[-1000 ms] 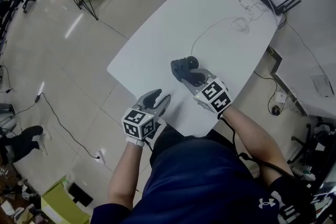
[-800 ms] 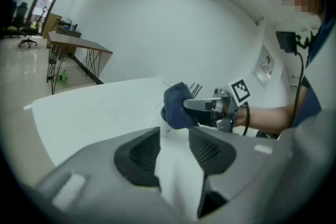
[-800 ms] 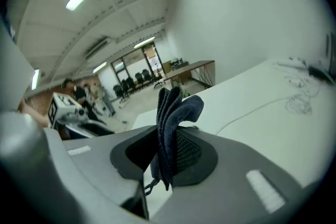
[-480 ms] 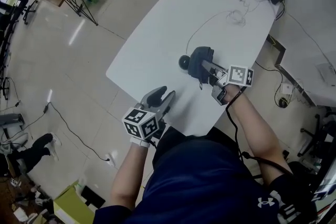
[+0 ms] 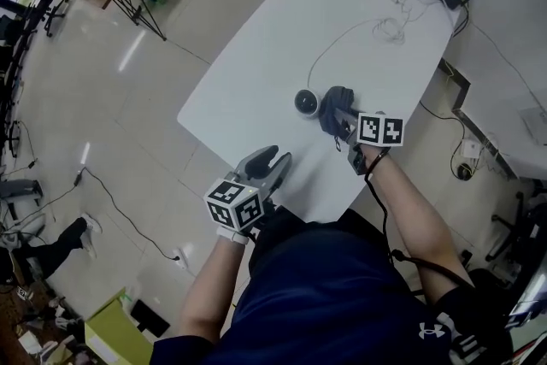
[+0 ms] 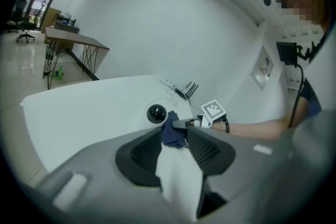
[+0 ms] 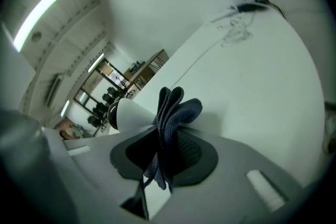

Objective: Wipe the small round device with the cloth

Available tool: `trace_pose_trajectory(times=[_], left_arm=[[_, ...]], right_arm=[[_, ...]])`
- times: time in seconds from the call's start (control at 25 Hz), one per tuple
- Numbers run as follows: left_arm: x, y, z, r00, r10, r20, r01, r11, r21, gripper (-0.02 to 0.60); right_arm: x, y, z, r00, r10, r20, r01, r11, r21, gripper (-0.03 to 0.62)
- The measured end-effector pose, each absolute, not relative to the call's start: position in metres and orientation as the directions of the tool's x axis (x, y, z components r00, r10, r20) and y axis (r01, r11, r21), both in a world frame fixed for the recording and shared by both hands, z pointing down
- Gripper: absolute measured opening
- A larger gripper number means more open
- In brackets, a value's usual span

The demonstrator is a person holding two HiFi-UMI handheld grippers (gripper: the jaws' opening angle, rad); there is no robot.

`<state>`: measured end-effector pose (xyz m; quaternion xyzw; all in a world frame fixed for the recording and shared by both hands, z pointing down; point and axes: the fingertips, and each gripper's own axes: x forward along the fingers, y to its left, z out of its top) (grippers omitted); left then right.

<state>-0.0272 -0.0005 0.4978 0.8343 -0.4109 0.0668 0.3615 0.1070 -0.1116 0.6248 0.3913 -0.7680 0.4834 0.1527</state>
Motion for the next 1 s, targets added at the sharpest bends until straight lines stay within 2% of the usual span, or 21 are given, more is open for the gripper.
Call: trace_pose_trajectory(times=[0.12,0.24,0.36,0.48,0.56,0.72,1.0], left_arm=[[-0.029,0.002,0.501,0.65,-0.645,0.401,-0.733,-0.396,0.553,0.153],[-0.036,0.003,0.503,0.643,-0.66,0.387,-0.732,-0.383,0.563,0.152],[-0.047,0.002,0.505,0.63,-0.679,0.376,-0.735,-0.363,0.573,0.149],[-0.055,0.0,0.506,0.611,-0.702,0.366,-0.737,-0.336,0.587,0.147],[-0.059,0.0,0.507,0.603,-0.712,0.361,-0.737,-0.324,0.593,0.146],[-0.072,0.003,0.509,0.587,-0.723,0.365,-0.736,-0.288,0.612,0.146],[-0.081,0.002,0.51,0.585,-0.715,0.383,-0.735,-0.268,0.622,0.146]], right_arm=[[0.115,-0.121,0.601,-0.607,-0.493,0.623,-0.793,0.33,-0.512,0.077],[0.101,-0.128,0.548,-0.671,-0.502,0.546,-0.741,0.482,-0.468,0.077],[0.062,-0.119,0.502,-0.756,-0.406,0.514,-0.613,0.715,-0.337,0.077],[0.026,-0.097,0.489,-0.781,-0.255,0.57,-0.459,0.854,-0.245,0.077],[0.01,-0.086,0.497,-0.753,-0.189,0.63,-0.4,0.892,-0.211,0.077],[0.004,-0.091,0.528,-0.65,-0.152,0.745,-0.387,0.909,-0.153,0.077],[0.032,-0.132,0.521,-0.671,-0.051,0.739,-0.428,0.841,-0.331,0.075]])
